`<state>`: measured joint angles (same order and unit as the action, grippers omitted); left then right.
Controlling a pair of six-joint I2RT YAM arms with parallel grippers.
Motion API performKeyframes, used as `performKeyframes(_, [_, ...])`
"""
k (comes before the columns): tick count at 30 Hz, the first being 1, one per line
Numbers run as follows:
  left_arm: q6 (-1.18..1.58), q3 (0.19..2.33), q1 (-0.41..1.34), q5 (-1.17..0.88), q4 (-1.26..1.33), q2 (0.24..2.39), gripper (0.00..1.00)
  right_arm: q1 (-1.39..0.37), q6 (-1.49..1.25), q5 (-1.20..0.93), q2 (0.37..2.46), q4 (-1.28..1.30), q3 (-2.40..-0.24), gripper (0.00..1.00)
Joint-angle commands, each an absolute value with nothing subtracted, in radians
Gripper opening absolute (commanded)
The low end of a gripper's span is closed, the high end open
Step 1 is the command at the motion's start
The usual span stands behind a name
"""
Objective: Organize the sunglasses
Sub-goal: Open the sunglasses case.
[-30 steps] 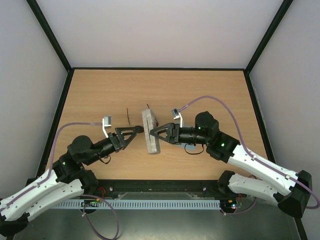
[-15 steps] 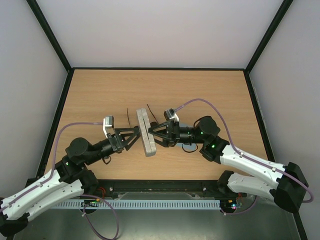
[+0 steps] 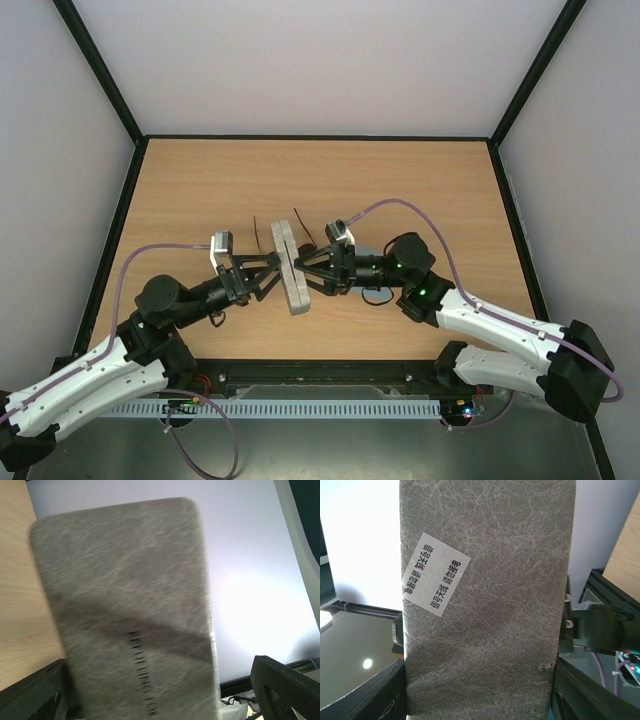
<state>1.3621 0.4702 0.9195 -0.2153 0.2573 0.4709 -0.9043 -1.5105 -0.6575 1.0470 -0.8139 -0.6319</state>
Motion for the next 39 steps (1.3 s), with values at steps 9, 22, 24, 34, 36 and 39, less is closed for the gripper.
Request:
performKeyframes(9, [1.387,0.442,0.916,-0.250,0.341,0.502,0.99,-0.905,-1.452,-0.671,1.015,-0.808,-0.594,0.30])
performKeyframes(22, [1.389,0.438,0.915,-0.249,0.319,0.510,0.77,-0.905,-1.445,-0.670,1.012,-0.805,-0.584,0.29])
performKeyframes(24, [1.388,0.437,0.916,-0.249,0.317,0.512,0.70,-0.906,-1.441,-0.669,1.011,-0.804,-0.584,0.29])
performKeyframes(34, [1.352,0.483,0.914,-0.213,0.145,0.504,0.61,-0.906,-1.253,-0.594,0.966,-0.463,-0.674,0.26])
performKeyframes(36, [1.344,0.489,0.914,-0.206,0.110,0.502,0.61,-0.906,-1.223,-0.584,0.960,-0.399,-0.690,0.26])
performKeyframes(39, [1.341,0.497,0.915,-0.203,0.081,0.513,0.61,-0.905,-1.182,-0.567,0.963,-0.315,-0.715,0.26])
